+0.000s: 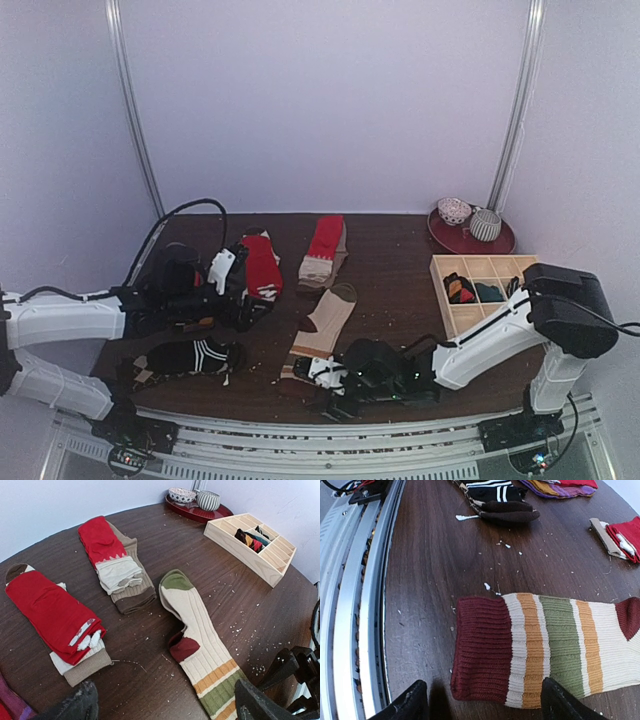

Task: Roll the socks
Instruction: Pick up the pair of socks from the center of the board, then roll a pair of socks at the center of the board.

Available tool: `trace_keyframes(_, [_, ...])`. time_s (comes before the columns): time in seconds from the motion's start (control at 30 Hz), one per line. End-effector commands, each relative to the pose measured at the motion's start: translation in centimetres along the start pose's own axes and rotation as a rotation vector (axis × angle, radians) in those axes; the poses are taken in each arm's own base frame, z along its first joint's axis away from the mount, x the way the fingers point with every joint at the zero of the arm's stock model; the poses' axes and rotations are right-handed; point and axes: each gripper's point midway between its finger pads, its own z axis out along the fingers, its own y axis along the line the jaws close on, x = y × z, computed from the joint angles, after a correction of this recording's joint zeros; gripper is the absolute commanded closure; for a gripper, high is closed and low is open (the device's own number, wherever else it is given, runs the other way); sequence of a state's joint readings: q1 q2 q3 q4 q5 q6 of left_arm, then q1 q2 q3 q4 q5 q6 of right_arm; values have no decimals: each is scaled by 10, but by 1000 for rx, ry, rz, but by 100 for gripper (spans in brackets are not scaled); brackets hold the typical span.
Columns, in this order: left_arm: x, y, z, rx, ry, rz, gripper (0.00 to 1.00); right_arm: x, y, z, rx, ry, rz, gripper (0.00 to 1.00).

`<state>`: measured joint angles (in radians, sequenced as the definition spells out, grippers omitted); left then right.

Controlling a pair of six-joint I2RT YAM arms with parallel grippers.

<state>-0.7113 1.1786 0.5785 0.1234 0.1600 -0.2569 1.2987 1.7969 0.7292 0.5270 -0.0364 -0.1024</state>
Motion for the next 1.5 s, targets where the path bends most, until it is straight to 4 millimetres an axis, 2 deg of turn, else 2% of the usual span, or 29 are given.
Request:
trace_keyframes(0.0, [-1, 1, -2, -6, -14, -2, 6, -6, -2, 6, 32, 10, -86, 23])
trace_keyframes(0.1, [-1, 1, -2, -8, -15, 0, 6, -2, 1, 6, 19, 29, -125, 25])
trace_keyframes(0.23, [0, 1, -2, -9, -13, 1, 6, 7, 5, 7, 0, 60, -164, 32])
trace_keyframes(0.53, [5, 0, 0, 3, -4, 2, 6, 33, 9, 21, -26, 176, -173, 73])
trace_keyframes(0.63, [7, -4, -1, 30, -7, 9, 7, 44, 3, 22, -19, 229, -104, 86])
trace_keyframes(0.73, [11, -17, 0, 105, -9, 25, 12, 53, 2, 16, -76, 254, 36, 96])
trace_keyframes(0.87, [11, -47, -8, 287, -95, 72, 19, 54, 7, 4, -256, 227, 372, 100])
trace_keyframes(0.97, [25, -74, -14, 406, -123, 155, 20, 63, 1, -5, -375, 211, 679, 100])
trace_keyframes(1.13, [53, -109, 2, 470, -51, 278, 19, 78, 1, -8, -477, 272, 1043, 100])
trace_keyframes(1.23, [63, -125, 15, 494, -26, 341, 18, 71, 2, -8, -539, 250, 1134, 100])
trace_keyframes(1.3, [68, -132, 25, 497, -8, 381, 17, 75, 3, -6, -534, 275, 1143, 100])
trace_keyframes(1.47, [87, -136, 47, 508, 57, 431, 17, 76, 1, -2, -532, 282, 1181, 100])
